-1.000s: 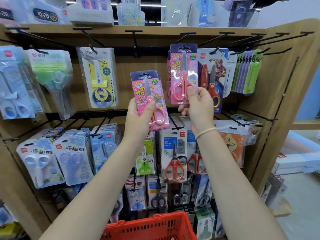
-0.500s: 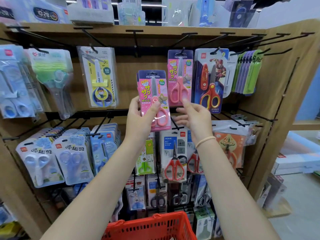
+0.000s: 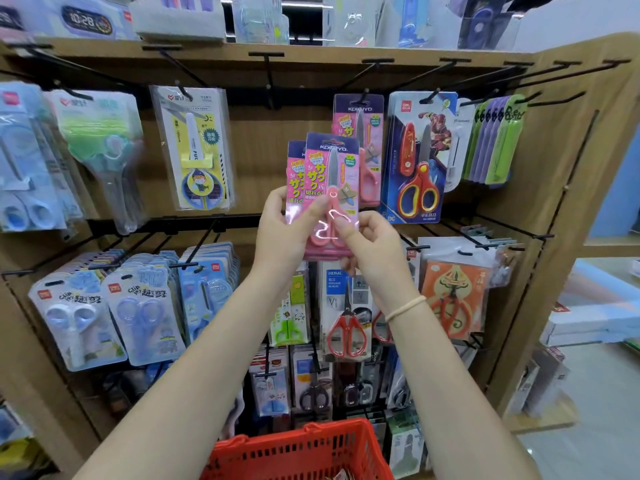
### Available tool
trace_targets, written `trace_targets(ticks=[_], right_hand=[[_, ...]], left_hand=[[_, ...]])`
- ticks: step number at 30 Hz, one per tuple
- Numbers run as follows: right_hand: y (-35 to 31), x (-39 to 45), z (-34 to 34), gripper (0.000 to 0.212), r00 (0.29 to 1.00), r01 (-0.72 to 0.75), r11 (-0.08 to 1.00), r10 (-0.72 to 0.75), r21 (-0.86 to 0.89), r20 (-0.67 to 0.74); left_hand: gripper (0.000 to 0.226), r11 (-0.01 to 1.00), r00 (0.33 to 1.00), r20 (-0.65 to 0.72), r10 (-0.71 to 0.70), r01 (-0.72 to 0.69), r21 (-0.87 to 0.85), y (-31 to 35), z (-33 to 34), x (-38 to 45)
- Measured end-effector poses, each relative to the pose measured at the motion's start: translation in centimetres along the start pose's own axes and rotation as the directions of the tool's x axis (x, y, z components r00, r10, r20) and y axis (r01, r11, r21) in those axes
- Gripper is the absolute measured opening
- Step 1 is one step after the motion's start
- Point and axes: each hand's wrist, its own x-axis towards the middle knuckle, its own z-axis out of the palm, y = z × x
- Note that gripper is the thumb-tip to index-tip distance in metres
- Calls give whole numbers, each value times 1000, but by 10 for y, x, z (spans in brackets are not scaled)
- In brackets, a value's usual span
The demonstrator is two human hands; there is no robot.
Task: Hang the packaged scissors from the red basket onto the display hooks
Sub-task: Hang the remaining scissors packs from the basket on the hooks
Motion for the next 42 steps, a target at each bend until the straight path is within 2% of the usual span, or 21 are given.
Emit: trace_targets(ticks=[4,11,21,26,28,33,42], right_hand=[[-10,6,-7,11,997,78,991,-76,108,-23],[-31,31,-9,10,981,135,986,-119,96,-155],[-30,42,-10,16,984,111,993,-106,26,-140],[-36,45,-9,8,982,134,990,-128,36,-136],[-37,46,-8,10,984,114,993,-107,41,-145],[-32,47,-7,32,985,49,996,-36,70,-168],[-15,27,-16,45,969,-112,970,154,217,-192]], left_hand=[[16,999,999,-49,-3,5,35,-3,-4,1],[14,999,996,-83,25,-21,43,0,-6,3],[16,999,994,-100,36,-33,29,2,-6,4],[16,999,995,-96,36,-35,16,2,-6,3],[18,999,994,-99,41,-40,12,3,-7,2],[21,999,994,-99,52,-50,22,5,-6,1],[15,998,995,-85,57,-56,14,4,2,-1]])
